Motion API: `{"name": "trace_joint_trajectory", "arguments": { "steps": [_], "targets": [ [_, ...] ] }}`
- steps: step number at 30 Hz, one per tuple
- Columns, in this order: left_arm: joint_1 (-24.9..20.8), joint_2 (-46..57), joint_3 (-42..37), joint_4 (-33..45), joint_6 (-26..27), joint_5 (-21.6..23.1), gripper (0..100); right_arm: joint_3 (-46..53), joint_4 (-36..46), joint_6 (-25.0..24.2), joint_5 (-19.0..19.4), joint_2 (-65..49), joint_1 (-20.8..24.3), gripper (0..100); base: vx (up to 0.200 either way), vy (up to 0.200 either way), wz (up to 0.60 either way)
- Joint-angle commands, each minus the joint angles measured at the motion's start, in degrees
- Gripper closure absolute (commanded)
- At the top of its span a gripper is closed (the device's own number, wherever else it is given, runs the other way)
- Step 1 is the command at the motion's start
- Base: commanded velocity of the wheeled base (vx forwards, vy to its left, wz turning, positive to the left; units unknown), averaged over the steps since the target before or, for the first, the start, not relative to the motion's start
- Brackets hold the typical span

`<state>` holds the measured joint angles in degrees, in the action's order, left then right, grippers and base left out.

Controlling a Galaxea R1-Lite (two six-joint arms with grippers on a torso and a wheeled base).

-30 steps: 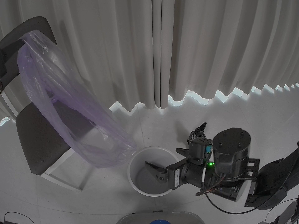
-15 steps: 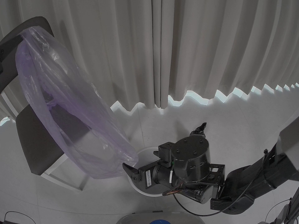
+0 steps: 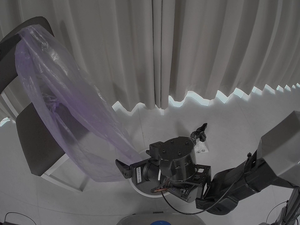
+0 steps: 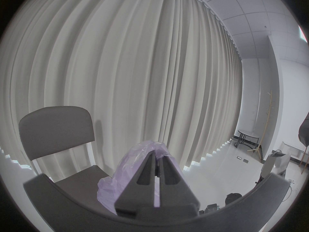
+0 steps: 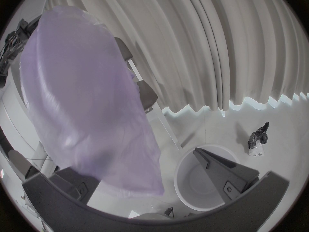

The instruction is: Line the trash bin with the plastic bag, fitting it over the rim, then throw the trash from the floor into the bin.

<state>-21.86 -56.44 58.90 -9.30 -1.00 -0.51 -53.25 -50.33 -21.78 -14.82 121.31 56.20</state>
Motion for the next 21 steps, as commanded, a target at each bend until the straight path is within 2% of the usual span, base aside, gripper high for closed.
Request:
{"name": "trace_joint_trajectory", "arguments": {
  "steps": [1, 11, 17, 21],
  "targets": [
    [0.06, 0.1, -0.02, -0.01, 0.03, -0.02, 100, -1.07, -1.61, -0.98, -1.88, 0.07, 0.14, 0, 0.0, 0.0, 0.0],
    [0.59, 0.19, 0.07, -0.01, 0.03, -0.1, 100, 2.98, -2.05, -1.59, -4.34, -1.87, 1.02, 0, 0.0, 0.0, 0.0],
    [0.68, 0.63, 0.16, -0.01, 0.03, -0.1, 100, 2.98, -3.54, -3.0, -8.47, -1.69, 2.34, 0, 0.0, 0.0, 0.0],
    [0.68, 0.72, -0.02, -0.01, 0.12, -0.1, 100, 2.8, -5.56, -3.26, -8.73, -1.34, 2.42, 0, 0.0, 0.0, 0.0]
  ]
}}
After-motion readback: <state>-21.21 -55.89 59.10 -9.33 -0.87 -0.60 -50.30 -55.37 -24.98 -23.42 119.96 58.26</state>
